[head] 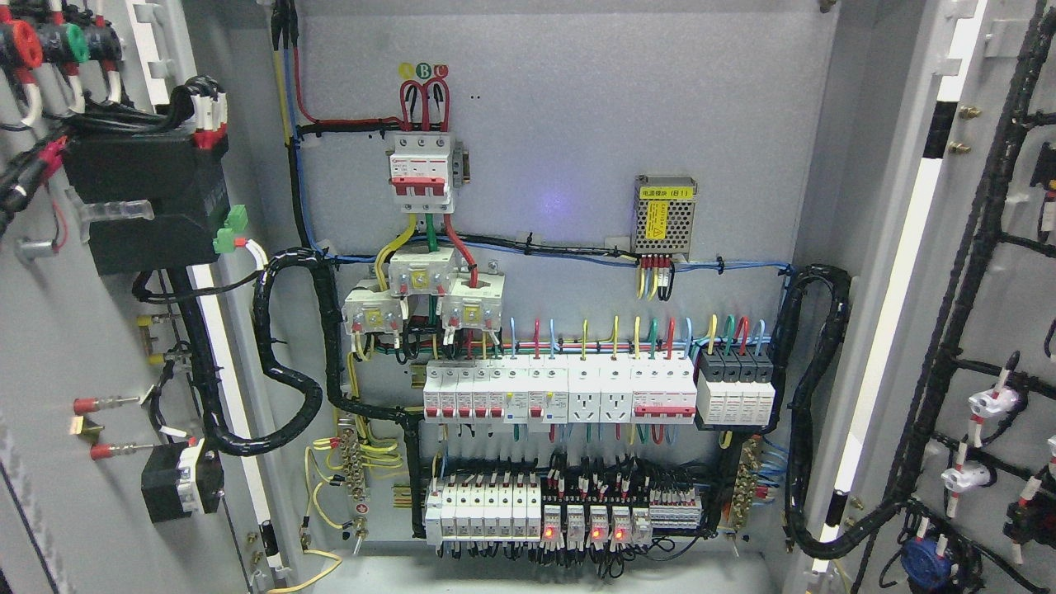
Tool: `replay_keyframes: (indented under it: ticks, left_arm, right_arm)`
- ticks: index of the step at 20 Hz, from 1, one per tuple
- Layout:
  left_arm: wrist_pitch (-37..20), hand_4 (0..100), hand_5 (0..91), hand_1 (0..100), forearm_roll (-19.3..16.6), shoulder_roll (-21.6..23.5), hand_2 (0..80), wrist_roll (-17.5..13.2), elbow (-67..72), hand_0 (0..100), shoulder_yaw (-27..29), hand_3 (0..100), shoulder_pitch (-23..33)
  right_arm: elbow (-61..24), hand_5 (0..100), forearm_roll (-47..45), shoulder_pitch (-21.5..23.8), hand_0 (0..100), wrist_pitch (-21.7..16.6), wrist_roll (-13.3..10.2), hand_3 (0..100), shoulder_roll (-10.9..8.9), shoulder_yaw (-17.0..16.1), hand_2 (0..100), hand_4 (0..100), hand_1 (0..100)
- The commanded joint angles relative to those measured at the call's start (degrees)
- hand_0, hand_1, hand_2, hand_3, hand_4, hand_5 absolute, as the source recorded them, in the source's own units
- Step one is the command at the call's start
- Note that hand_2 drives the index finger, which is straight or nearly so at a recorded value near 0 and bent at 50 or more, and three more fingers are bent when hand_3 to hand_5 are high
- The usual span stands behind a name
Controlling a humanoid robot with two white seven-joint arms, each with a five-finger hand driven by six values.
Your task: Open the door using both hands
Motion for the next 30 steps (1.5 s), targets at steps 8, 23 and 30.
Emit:
replay_keyframes:
  ticks: [8, 23, 30]
  left_arm:
    - [-54.76, 0, 0.0, 0, 1.77, -1.47, 0.0, 0.76, -4.23, 0, 11.77, 0, 2.28]
    - [-54.06, 0, 0.0, 0, 11.52, 5.56, 0.0, 0.76, 0.51, 0, 33.81, 0, 2.28]
    - [-54.06, 0, 0.0, 0, 17.14, 16.45, 0.0, 0.76, 14.48, 0, 35.58, 0, -2.2]
  right_arm:
    - [-3.86, 0, -0.04, 4.49, 0, -0.45, 0.43, 0, -0.84, 2.05, 0, 0, 0]
    - [-8.43, 0, 0.84, 6.25, 0, -0.97, 0.69, 0, -3.74, 12.59, 0, 0, 0]
    - [-1.24, 0, 10.5, 6.25, 0, -0.71, 0.69, 0, -2.69, 26.04, 0, 0, 0]
